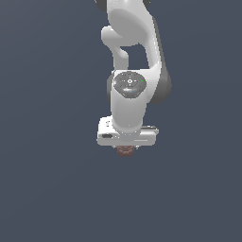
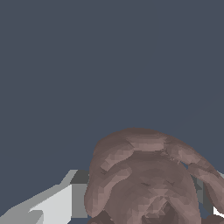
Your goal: Pick up the object and move it to a goal position.
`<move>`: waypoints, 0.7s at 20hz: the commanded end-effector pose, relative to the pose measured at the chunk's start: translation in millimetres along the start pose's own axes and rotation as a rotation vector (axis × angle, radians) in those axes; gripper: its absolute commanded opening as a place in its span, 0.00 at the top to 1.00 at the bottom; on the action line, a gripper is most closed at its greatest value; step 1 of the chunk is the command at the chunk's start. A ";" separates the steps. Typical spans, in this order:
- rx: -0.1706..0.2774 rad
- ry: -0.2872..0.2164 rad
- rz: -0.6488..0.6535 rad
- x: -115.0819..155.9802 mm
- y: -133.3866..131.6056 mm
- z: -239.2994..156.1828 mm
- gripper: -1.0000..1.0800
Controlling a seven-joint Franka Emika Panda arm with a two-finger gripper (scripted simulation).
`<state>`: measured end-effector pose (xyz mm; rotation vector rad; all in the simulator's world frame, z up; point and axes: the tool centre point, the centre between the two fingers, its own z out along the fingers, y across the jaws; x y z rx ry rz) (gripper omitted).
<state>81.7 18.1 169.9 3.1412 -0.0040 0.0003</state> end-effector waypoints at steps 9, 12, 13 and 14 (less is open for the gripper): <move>-0.001 0.000 0.001 8.8 -71.0 -99.0 1.00; -0.001 0.000 0.001 11.8 -89.5 -124.6 1.00; -0.001 0.000 0.001 12.8 -95.1 -132.3 1.00; 0.000 0.000 0.001 13.7 -100.0 -139.6 1.00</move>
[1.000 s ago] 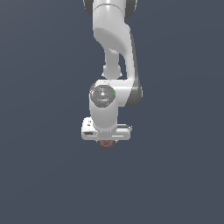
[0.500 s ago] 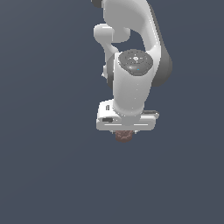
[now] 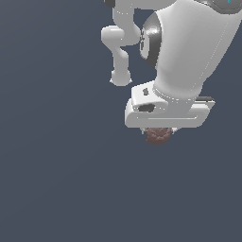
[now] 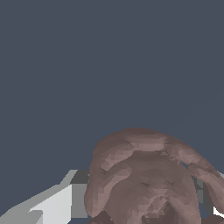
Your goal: Pick up the object and move it to a goal position.
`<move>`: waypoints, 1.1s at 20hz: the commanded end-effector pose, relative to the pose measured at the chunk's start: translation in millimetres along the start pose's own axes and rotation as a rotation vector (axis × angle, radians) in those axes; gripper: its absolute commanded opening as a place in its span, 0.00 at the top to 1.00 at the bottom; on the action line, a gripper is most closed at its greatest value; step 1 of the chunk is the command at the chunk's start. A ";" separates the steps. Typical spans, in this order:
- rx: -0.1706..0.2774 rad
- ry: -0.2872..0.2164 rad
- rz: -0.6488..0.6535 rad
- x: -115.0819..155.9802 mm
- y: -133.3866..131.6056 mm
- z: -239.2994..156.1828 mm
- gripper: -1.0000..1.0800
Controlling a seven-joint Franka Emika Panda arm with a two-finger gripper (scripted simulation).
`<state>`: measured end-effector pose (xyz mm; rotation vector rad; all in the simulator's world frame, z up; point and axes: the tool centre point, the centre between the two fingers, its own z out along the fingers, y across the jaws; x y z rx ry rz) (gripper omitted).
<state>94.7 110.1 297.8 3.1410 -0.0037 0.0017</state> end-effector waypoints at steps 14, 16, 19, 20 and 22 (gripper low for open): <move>0.001 -0.001 0.001 11.0 -52.9 -73.4 1.00; 0.001 -0.001 0.001 11.8 -55.4 -76.8 1.00; 0.001 -0.001 0.001 12.7 -58.0 -80.4 1.00; 0.001 -0.001 0.001 13.0 -58.6 -81.2 1.00; 0.001 -0.001 0.001 13.4 -59.5 -82.5 1.00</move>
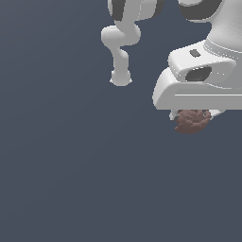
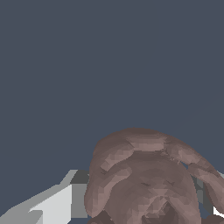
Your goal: Pick up the object and move it to a goal position.
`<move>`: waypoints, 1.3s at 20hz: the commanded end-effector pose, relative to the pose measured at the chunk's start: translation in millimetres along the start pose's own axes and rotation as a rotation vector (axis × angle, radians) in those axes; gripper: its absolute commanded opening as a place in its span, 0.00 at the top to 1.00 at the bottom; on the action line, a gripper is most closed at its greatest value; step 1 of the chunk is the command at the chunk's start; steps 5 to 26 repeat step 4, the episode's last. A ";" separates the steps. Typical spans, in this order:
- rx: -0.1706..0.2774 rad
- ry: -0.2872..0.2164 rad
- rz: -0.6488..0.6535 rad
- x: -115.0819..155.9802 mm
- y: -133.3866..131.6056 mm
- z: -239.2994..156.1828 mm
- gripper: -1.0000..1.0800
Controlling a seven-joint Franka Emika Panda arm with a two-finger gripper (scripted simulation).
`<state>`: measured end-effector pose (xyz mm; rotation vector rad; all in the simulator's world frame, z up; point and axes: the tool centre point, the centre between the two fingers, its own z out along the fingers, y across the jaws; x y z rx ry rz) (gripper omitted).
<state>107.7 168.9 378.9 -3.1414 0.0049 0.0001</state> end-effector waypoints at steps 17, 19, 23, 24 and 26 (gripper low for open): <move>0.000 0.000 0.000 0.7 -1.4 -2.2 1.00; 0.000 0.000 0.000 0.7 -1.4 -2.2 1.00; 0.000 0.000 0.000 0.7 -1.4 -2.2 1.00; 0.000 0.000 0.000 0.7 -1.4 -2.2 1.00; 0.000 0.000 0.000 0.7 -1.4 -2.2 1.00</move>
